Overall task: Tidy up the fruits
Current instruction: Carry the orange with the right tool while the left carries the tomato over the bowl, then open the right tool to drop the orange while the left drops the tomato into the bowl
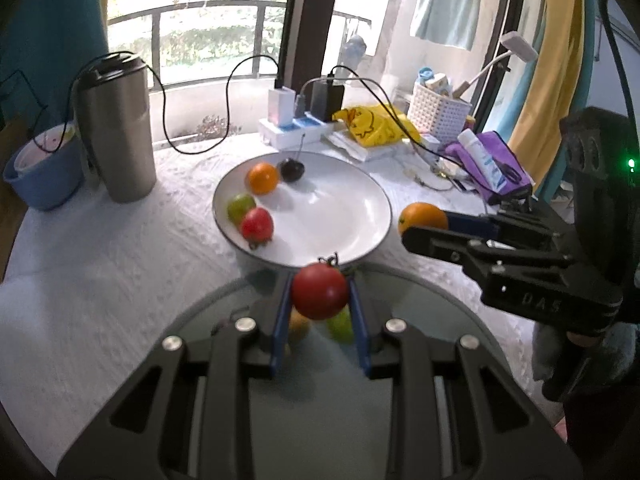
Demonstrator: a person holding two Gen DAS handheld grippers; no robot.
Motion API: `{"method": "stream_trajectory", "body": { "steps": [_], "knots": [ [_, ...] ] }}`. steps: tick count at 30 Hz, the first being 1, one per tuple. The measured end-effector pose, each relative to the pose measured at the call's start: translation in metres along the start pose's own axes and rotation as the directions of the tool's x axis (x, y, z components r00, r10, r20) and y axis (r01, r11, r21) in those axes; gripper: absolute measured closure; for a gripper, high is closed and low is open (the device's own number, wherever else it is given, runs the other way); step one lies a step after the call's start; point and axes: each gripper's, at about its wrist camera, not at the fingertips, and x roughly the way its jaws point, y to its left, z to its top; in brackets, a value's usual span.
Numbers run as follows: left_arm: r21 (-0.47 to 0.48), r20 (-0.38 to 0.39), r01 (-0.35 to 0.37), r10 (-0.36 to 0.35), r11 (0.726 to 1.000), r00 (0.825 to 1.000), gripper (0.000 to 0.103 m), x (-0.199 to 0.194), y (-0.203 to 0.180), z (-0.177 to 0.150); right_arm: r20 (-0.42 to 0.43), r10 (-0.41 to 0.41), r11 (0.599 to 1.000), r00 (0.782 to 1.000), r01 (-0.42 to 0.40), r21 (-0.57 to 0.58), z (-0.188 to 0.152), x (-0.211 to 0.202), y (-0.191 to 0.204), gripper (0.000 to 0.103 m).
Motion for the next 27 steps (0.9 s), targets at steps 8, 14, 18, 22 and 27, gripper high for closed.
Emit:
{"method": "stream_trajectory", "body": {
  "steps": [8,14,18,22,27],
  "knots": [
    [0.012,-0.013,0.010,-0.010,1.000,1.000,0.074,0.026,0.005,0.016,-0.008,-0.017,1.000,1.000,0.017,-0.010,0.017,0.019,-0.009,0.066],
    [-0.008,-0.036,0.019,-0.019,1.000,0.999,0.074,0.043,0.008,0.021,-0.022,-0.026,0.999,0.999,0.026,-0.019,0.029,0.039,-0.017,0.066],
    [-0.011,-0.058,0.018,-0.019,1.000,0.998,0.074,0.055,0.010,0.022,-0.030,-0.059,0.998,0.998,0.058,-0.037,0.038,0.054,-0.022,0.066],
    [-0.024,-0.072,0.021,-0.023,0.999,0.997,0.074,0.060,0.011,0.022,-0.049,-0.087,0.996,0.995,0.086,-0.028,0.039,0.070,-0.032,0.066],
    [-0.029,-0.082,0.023,-0.025,0.999,0.996,0.074,0.064,0.012,0.023,-0.050,-0.107,0.994,0.993,0.106,-0.024,0.038,0.079,-0.037,0.066]
  ]
}}
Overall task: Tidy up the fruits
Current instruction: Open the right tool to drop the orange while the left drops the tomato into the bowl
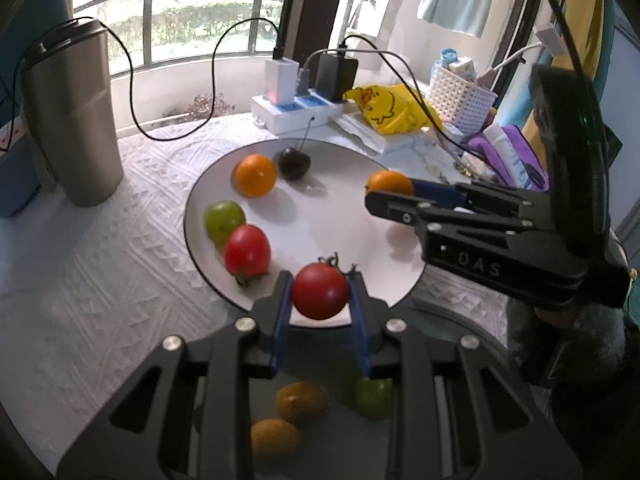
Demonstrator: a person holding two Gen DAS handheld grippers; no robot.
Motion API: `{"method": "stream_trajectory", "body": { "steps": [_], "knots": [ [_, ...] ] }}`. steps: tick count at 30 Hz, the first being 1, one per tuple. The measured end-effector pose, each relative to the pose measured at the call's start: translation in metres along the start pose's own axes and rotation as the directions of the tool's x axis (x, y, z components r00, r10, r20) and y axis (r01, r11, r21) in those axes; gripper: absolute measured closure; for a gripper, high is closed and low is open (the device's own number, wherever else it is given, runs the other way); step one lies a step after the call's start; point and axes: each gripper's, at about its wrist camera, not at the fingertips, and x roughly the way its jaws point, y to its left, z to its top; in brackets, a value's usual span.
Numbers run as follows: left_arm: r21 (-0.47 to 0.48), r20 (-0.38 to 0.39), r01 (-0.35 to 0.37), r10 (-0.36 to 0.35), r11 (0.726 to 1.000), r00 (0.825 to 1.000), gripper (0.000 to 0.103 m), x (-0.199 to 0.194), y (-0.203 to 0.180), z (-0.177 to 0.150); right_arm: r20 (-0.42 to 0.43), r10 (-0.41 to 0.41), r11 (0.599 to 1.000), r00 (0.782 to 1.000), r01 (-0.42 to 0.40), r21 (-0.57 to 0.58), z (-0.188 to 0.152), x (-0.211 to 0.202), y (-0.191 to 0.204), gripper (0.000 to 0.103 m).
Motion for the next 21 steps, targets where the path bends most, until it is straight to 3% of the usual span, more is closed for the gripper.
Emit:
{"method": "stream_trajectory", "body": {
  "steps": [5,8,21],
  "knots": [
    [-0.011,-0.006,-0.003,0.003,1.000,1.000,0.073,0.001,0.002,0.001,0.017,-0.023,1.000,1.000,0.023,0.005,0.002,-0.002,-0.002,0.065],
    [-0.019,-0.003,-0.009,0.009,1.000,1.000,0.070,-0.002,0.003,0.001,0.040,-0.049,0.999,0.998,0.048,0.019,0.002,-0.010,-0.004,0.049],
    [-0.022,0.056,-0.010,0.011,1.000,0.998,0.065,-0.041,-0.003,-0.009,0.078,-0.044,0.998,0.996,0.040,0.042,-0.009,-0.055,0.007,0.048]
  ]
}}
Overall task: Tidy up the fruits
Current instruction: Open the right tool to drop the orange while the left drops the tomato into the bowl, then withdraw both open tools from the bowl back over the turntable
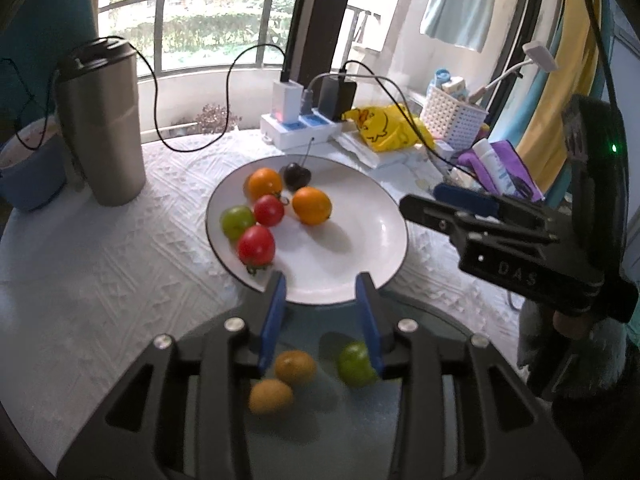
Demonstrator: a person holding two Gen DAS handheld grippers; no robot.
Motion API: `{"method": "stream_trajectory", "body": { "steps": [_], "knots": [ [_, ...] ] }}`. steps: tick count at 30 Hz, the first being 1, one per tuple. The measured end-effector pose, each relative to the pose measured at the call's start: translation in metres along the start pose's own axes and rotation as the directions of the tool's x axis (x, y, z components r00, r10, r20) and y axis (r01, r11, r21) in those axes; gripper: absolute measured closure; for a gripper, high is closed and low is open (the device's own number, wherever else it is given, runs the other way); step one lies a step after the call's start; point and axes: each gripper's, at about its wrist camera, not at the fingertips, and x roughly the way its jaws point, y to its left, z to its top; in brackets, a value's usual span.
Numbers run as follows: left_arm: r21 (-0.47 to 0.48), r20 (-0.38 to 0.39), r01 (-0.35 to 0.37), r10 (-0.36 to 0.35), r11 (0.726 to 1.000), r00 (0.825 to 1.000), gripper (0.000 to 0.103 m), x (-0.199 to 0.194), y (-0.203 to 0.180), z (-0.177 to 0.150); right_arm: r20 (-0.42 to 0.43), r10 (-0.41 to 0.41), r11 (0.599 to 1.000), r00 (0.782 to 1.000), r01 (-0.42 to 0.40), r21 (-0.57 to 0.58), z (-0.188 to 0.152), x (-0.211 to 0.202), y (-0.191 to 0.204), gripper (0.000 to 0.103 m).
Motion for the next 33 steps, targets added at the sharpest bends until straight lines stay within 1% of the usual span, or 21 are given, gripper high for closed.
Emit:
{"method": "stream_trajectory", "body": {
  "steps": [9,17,24,30,33],
  "knots": [
    [-0.016,0.032,-0.012,0.012,1.000,0.999,0.063,-0.028,0.003,-0.014,0.005,0.020,1.000,1.000,-0.020,-0.003,-0.016,-0.026,0.017,0.048],
    [-0.035,0.042,-0.023,0.025,0.999,0.999,0.063,-0.045,0.010,-0.033,-0.004,0.059,0.998,0.998,-0.059,-0.009,-0.030,-0.037,0.034,0.048],
    [-0.048,0.038,-0.028,0.030,0.998,0.999,0.063,-0.052,0.017,-0.050,-0.028,0.089,0.996,0.996,-0.090,-0.023,-0.044,-0.035,0.051,0.048],
    [-0.059,0.024,-0.034,0.036,0.998,0.999,0.063,-0.050,0.021,-0.063,-0.060,0.109,0.993,0.992,-0.111,-0.034,-0.055,-0.029,0.062,0.048],
    [-0.062,0.018,-0.048,0.049,0.997,0.999,0.063,-0.049,0.025,-0.067,-0.072,0.114,0.992,0.991,-0.118,-0.040,-0.057,-0.025,0.067,0.048]
  ]
}}
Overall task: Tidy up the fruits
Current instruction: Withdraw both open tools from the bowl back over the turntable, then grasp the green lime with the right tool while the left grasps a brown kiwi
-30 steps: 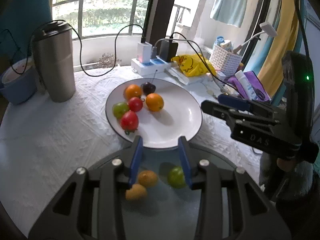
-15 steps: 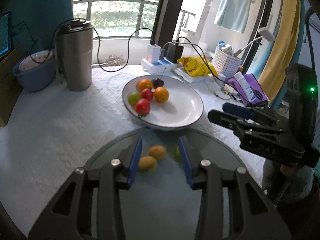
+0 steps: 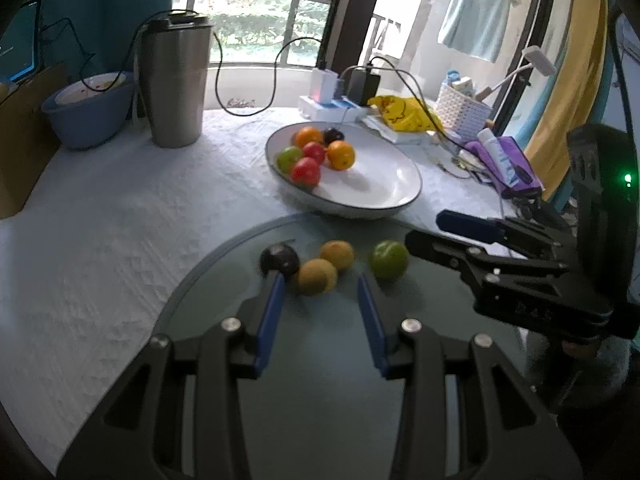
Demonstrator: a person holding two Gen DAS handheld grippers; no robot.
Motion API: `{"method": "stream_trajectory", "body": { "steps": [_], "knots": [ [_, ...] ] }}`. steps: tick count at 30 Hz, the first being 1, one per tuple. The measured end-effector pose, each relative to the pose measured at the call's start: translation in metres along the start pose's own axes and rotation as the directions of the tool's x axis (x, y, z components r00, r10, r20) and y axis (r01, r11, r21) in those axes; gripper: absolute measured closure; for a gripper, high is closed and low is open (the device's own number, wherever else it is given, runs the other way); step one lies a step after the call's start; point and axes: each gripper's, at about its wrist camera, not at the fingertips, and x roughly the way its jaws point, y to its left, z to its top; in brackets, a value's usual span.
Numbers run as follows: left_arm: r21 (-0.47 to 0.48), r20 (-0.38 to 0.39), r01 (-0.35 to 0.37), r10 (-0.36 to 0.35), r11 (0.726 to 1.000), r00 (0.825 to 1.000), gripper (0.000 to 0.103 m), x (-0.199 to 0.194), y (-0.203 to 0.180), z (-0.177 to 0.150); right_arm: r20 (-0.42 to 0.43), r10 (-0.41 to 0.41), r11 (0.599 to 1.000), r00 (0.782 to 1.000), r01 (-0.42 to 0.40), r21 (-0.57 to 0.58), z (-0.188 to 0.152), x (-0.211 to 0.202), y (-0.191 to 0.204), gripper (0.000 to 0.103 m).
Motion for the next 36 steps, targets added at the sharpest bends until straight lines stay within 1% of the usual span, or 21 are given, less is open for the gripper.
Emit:
{"method": "stream_trajectory", "body": {
  "steps": [5,11,18,20,21,22,23,27,30,32,36],
  "knots": [
    [-0.006,-0.017,0.010,-0.010,1.000,1.000,0.063,0.006,0.003,-0.002,-0.021,0.008,1.000,1.000,-0.008,-0.002,-0.005,0.008,0.003,0.048],
    [-0.016,-0.059,0.018,-0.019,1.000,0.998,0.063,0.021,0.003,-0.004,-0.053,0.022,1.000,0.998,-0.022,-0.013,-0.009,0.019,0.007,0.048],
    [-0.032,-0.087,0.006,-0.009,0.999,0.996,0.063,0.033,0.005,-0.002,-0.084,0.049,0.999,0.995,-0.050,-0.012,-0.006,0.028,0.008,0.049],
    [-0.031,-0.093,0.005,-0.008,1.000,0.996,0.063,0.036,0.004,-0.001,-0.092,0.054,0.998,0.994,-0.055,-0.005,-0.005,0.030,0.006,0.051],
    [-0.030,-0.097,0.006,-0.009,1.000,0.995,0.063,0.038,0.003,-0.001,-0.097,0.057,0.998,0.994,-0.057,-0.001,-0.005,0.031,0.005,0.057],
    [-0.029,-0.099,0.006,-0.009,1.000,0.995,0.063,0.039,0.002,0.000,-0.105,0.062,0.998,0.993,-0.062,0.003,-0.005,0.033,0.005,0.060],
    [-0.026,-0.101,0.005,-0.008,1.000,0.995,0.063,0.041,0.001,0.001,-0.111,0.065,0.998,0.992,-0.065,0.004,-0.005,0.034,0.005,0.060],
    [-0.014,-0.104,-0.006,0.004,1.000,0.995,0.063,0.044,-0.001,0.003,-0.125,0.079,0.997,0.989,-0.080,-0.001,-0.005,0.037,0.007,0.068],
    [-0.008,-0.104,-0.017,0.016,1.000,0.994,0.064,0.045,-0.001,0.005,-0.123,0.087,0.996,0.989,-0.087,0.005,-0.005,0.036,0.005,0.068],
    [-0.001,-0.106,-0.017,0.017,1.000,0.994,0.071,0.046,-0.002,0.005,-0.122,0.090,0.996,0.988,-0.090,0.004,-0.005,0.036,0.005,0.068],
    [0.008,-0.105,-0.013,0.014,1.000,0.994,0.073,0.045,-0.005,0.004,-0.116,0.092,0.996,0.989,-0.093,-0.005,-0.007,0.032,0.006,0.068]
  ]
}}
